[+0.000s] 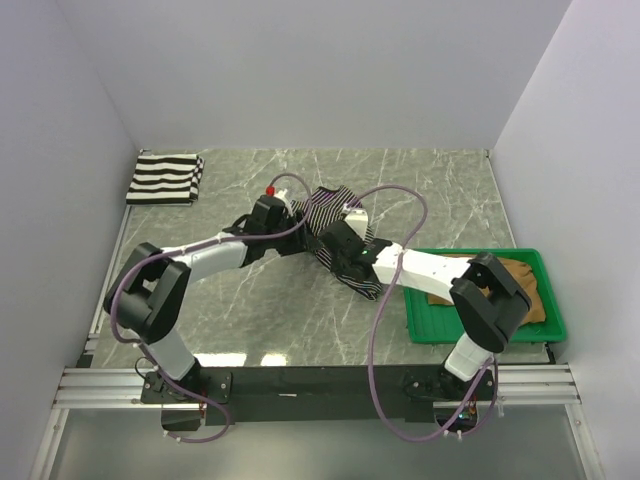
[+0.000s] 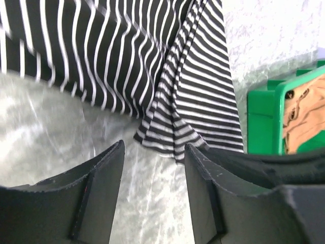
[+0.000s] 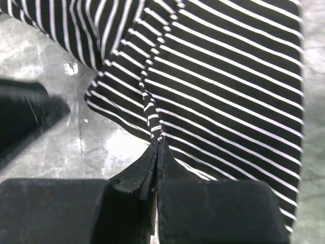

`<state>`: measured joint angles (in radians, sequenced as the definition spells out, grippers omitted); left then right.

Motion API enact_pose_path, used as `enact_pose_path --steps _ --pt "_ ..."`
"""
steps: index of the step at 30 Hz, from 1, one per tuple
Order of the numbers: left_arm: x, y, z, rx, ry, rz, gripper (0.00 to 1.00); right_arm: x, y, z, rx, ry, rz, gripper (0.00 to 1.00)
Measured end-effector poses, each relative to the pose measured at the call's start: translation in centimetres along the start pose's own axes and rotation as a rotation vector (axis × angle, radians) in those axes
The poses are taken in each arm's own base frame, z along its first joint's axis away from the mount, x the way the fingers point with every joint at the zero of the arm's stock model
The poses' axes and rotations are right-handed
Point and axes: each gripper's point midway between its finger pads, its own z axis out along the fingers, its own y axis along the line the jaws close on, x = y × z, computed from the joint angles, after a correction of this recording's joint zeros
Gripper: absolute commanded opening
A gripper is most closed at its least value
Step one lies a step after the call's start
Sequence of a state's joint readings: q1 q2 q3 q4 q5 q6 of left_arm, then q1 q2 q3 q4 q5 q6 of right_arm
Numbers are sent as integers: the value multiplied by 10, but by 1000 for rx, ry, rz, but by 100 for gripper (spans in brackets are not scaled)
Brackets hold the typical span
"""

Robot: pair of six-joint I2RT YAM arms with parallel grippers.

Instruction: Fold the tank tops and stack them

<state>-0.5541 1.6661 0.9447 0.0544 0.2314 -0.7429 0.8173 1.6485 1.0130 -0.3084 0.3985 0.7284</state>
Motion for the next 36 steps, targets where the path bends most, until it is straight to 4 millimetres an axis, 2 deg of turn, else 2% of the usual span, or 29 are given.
enact_pose_path --steps 4,10,14,23,25,27,32,33,36 --pt "-9 -2 13 -6 9 57 55 -5 -9 -10 16 -21 21 0" --pt "1 15 34 -50 91 115 54 -16 -19 -22 24 -55 62 0" --pt "11 24 34 -74 134 129 53 -15 -29 -26 35 -59 75 0" --pt "19 21 38 -44 162 142 50 -23 -42 -33 49 -75 102 0" --pt "21 21 40 -34 171 140 45 -26 -43 -35 46 -82 109 0" --pt "23 20 42 -24 176 136 35 -29 -44 -38 41 -89 116 0" --pt "20 13 43 8 165 130 3 -32 -47 -44 35 -101 126 0" --pt "20 11 43 12 167 126 1 -33 -48 -45 36 -103 130 0" --pt "17 3 36 31 163 118 1 -40 -55 -53 37 -118 145 0"
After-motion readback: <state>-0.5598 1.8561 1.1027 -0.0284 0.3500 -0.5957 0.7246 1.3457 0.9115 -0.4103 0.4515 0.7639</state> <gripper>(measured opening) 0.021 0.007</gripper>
